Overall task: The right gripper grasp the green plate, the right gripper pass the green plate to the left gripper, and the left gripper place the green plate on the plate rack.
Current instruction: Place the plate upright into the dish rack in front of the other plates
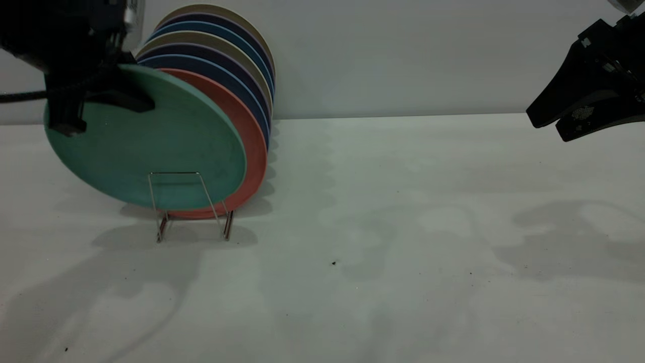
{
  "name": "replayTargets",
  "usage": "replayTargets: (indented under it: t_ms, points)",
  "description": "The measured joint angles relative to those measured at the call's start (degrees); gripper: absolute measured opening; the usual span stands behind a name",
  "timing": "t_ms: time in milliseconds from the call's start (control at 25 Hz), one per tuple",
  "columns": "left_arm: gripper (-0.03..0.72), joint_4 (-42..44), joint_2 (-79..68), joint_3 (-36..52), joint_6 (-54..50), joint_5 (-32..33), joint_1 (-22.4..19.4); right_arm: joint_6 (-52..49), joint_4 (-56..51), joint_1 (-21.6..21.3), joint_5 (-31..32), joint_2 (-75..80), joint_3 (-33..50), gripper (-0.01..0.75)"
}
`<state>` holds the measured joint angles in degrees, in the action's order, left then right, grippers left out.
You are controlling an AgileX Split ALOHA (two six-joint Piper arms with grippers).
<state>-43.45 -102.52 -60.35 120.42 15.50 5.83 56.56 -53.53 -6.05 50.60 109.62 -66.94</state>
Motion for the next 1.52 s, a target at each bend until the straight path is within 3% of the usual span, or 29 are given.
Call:
replayTargets:
  t_ms: [280,640,1040,1200,1520]
  points:
    - [0.141,0.0,-0.8,0.0,0.0,-1.8,0.0,-0.2,0.1,0.0,0.0,0.0,0.0,0.546]
    - [0.239,-0.3,-0.8,0.0,0.0,-1.9,0.0,-0.3,0.1,0.0,0.0,0.0,0.0,0.546]
    - [0.242,-1.5,0.8,0.0,0.0,-1.7,0.0,-0.3,0.2,0.0,-0.1,0.0,0.0,0.546]
    - [0.255,-1.7,4.1,0.0,-0.5,1.3,0.0,-0.4,0.2,0.0,-1.0,0.0,0.0,0.546]
    - [0.361,3.2,7.1,0.0,-14.3,6.6,0.0,-0.7,0.4,0.0,-1.2,0.0,0.0,0.546]
